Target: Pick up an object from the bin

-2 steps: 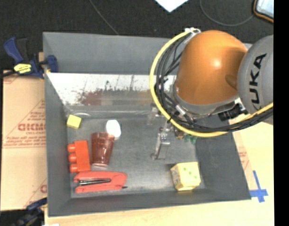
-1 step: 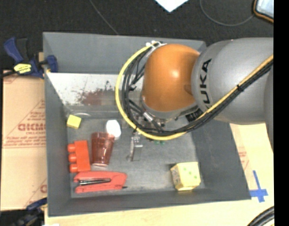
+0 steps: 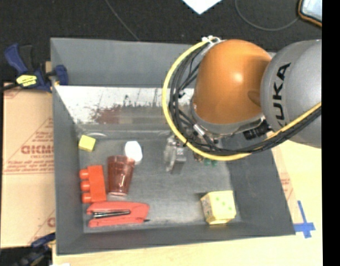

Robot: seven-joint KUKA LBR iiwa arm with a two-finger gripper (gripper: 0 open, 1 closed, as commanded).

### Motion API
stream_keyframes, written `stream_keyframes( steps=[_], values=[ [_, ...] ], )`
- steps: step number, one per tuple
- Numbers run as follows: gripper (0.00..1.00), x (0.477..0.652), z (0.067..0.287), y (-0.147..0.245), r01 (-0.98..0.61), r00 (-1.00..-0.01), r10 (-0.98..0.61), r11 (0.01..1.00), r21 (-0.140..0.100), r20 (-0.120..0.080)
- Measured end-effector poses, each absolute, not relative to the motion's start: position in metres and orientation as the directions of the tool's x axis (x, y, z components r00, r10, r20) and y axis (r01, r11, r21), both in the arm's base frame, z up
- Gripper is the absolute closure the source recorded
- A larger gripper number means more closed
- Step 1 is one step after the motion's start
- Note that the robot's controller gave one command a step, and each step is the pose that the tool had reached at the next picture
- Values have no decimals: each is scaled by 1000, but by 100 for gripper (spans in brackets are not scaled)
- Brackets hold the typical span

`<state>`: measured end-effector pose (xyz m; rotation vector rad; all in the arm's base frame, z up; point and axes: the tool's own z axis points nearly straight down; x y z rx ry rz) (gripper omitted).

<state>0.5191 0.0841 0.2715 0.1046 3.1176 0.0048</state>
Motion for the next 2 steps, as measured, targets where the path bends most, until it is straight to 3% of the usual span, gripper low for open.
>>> stream_keyframes(
  steps=[1,2],
  values=[
    [100,517,271,84,66,-998,66,998,3,-19],
    [100,483,288,73,58,-998,58,998,2,-22]
  ],
)
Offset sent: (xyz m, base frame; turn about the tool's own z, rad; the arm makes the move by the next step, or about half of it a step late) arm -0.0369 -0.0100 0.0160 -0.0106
